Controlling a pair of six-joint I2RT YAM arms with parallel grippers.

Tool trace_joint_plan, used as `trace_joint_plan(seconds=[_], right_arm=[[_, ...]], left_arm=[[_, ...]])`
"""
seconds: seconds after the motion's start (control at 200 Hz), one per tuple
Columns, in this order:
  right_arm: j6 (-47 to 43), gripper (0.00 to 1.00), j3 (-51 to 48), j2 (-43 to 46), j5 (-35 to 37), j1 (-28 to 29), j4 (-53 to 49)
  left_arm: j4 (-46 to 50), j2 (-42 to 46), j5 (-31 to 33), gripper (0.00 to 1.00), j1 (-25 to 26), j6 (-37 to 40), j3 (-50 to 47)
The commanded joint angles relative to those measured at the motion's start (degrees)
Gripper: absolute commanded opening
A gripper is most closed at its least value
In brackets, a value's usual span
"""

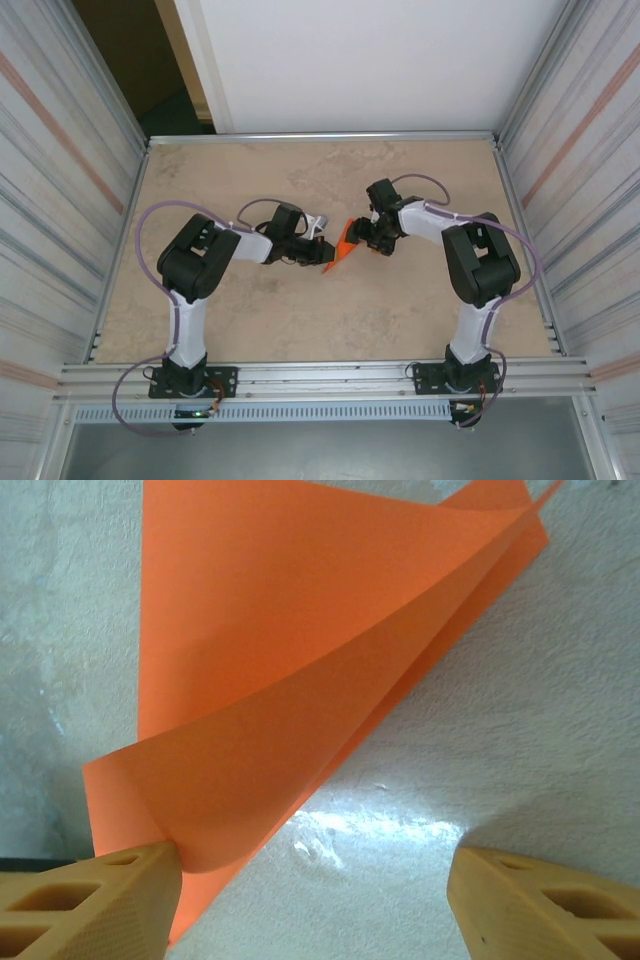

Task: Fold a paper plane with a square sheet of paper (pick it up from the middle)
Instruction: Fold the wing for the fifth time at the center of the table.

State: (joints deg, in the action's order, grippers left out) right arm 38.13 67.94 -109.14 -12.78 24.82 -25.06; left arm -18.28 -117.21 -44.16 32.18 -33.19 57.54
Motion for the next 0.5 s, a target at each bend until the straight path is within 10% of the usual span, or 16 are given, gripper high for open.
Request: trace_joint_plan(seconds=[0.0, 0.496], right_arm=[[1.52, 0.74, -1.54, -9.84, 3.69, 2.16, 1.41], [0.94, 0.79, -3.49, 0.53, -2.11, 0.40, 6.23]], left_arm=[[4.79, -6.04, 6.55, 0.08, 1.47, 0.75, -1.22], [6.75, -6.37, 6.60, 0.05, 0.39, -2.49, -1.93]])
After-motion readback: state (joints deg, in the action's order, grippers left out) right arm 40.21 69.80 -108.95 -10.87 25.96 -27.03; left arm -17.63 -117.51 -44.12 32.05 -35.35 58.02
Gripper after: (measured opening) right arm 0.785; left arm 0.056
